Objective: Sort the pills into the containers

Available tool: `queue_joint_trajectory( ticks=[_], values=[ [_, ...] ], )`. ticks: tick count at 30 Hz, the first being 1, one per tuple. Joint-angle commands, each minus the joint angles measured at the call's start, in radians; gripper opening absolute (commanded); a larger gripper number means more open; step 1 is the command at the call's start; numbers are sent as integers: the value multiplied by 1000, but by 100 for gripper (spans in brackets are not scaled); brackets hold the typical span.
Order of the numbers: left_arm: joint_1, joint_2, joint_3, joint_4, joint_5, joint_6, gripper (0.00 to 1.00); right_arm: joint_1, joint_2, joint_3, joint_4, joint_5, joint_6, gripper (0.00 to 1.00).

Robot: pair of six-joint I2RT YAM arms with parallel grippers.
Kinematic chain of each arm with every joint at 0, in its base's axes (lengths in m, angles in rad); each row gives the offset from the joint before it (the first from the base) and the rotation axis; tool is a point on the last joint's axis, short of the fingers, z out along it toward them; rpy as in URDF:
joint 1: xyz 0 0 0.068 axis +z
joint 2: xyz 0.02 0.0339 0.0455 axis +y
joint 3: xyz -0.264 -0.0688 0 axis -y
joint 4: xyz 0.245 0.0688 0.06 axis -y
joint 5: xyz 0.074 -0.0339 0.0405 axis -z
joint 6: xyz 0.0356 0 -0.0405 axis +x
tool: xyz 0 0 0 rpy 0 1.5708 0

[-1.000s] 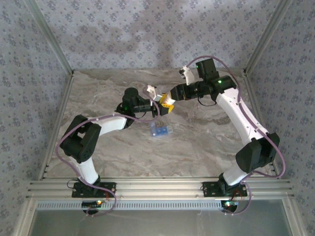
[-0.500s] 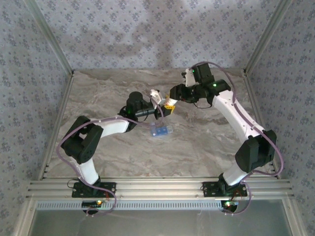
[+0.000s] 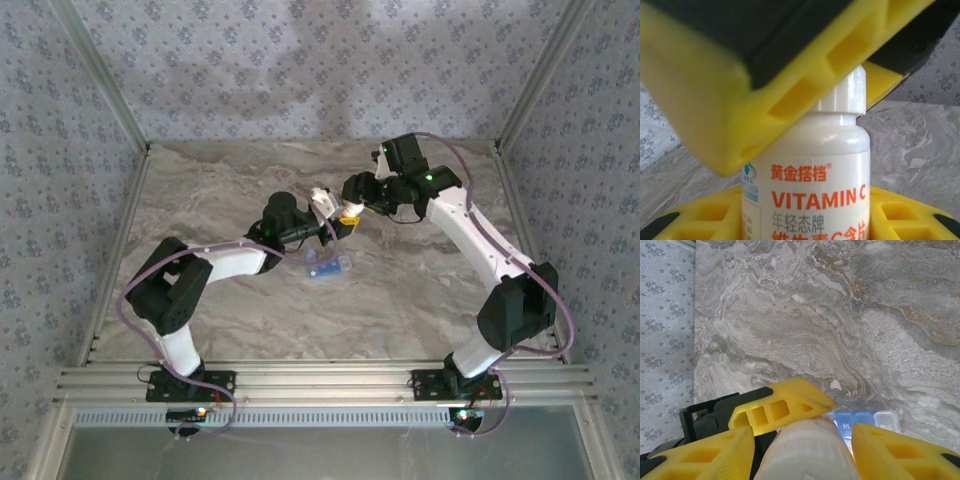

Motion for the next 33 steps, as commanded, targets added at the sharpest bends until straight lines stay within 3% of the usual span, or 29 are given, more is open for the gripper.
queue_joint_trajectory(
  ticks=[1,6,9,13,21,33],
  values=[
    [-6,-18,17,52,8,16,0,-24,-12,51,-27,-36,-1,59],
    [4,-8,19,64,31,-11,0,-49,-31,78,-37,-70,-37,75],
    [13,-3,20,75,49,-29,0,-68,-48,78,-49,-85,-65,79],
    [35,-2,23,96,108,-77,0,-102,-66,68,-44,-124,-149,80],
    [73,-20,45,45,228,-116,0,-133,-75,73,-83,-248,-462,84],
    [79,-17,70,7,281,-131,0,-99,-16,111,-106,-270,-488,82]
  ],
)
